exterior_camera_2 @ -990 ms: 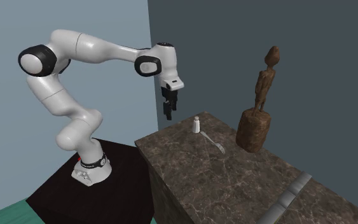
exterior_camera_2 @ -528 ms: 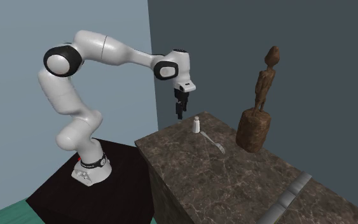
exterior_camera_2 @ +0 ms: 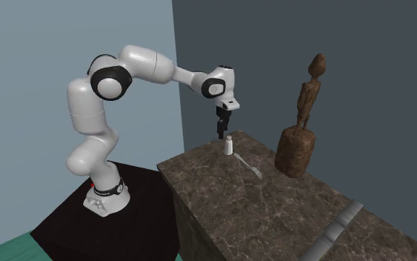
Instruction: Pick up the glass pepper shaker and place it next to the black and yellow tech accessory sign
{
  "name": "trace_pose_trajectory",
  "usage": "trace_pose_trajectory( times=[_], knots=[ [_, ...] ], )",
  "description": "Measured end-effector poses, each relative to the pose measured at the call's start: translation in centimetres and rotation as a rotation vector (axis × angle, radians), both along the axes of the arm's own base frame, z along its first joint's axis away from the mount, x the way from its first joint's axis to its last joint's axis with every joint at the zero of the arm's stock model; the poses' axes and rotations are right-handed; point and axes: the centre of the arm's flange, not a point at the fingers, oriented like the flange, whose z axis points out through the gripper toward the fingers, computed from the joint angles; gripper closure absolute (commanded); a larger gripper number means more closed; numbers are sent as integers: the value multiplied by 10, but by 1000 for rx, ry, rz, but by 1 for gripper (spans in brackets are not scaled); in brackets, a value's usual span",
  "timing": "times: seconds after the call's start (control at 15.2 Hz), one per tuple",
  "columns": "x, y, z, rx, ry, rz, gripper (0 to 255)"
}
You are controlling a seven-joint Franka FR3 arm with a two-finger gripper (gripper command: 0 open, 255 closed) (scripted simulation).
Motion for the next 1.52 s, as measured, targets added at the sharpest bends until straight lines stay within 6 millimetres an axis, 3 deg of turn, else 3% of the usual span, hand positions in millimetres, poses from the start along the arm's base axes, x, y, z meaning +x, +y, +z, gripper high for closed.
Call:
trace_pose_trajectory(
  times=[0.2, 0.4, 0.92, 1.25, 1.32, 1.52],
  knots=[
    [18, 35, -19, -10, 9, -13, 0],
    [28, 56, -38, -19, 15, -24, 0],
    [31, 56, -75, -21, 15, -26, 0],
    [31, 57, -78, -21, 15, -26, 0],
    [31, 57, -78, -21, 15, -26, 255],
    [31, 57, -78, -20, 15, -26, 255]
  ],
)
